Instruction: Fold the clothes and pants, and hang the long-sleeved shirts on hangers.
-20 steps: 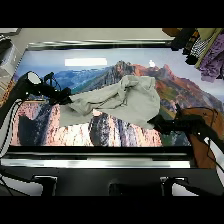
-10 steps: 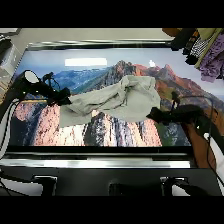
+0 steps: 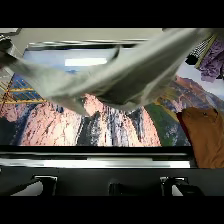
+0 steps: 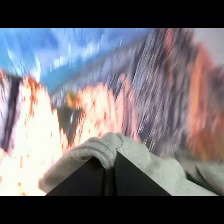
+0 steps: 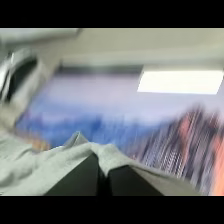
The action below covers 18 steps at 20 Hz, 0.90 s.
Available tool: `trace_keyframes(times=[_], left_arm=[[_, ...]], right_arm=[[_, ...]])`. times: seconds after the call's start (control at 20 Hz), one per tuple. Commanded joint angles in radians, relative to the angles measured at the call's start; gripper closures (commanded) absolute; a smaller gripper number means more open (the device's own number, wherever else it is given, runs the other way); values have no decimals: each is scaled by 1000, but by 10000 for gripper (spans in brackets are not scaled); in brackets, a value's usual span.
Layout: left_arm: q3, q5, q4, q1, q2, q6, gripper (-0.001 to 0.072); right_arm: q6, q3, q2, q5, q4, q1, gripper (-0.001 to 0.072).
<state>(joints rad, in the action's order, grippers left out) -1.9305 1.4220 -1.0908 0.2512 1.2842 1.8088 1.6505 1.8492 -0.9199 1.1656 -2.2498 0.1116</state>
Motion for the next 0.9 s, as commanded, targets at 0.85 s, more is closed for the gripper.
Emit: trace_keyframes(times=[0.85], left_arm=[[680,-97,-62,-67,-240,122,688]], right_arm=[[-312,49,-555,307,163,-4,674]])
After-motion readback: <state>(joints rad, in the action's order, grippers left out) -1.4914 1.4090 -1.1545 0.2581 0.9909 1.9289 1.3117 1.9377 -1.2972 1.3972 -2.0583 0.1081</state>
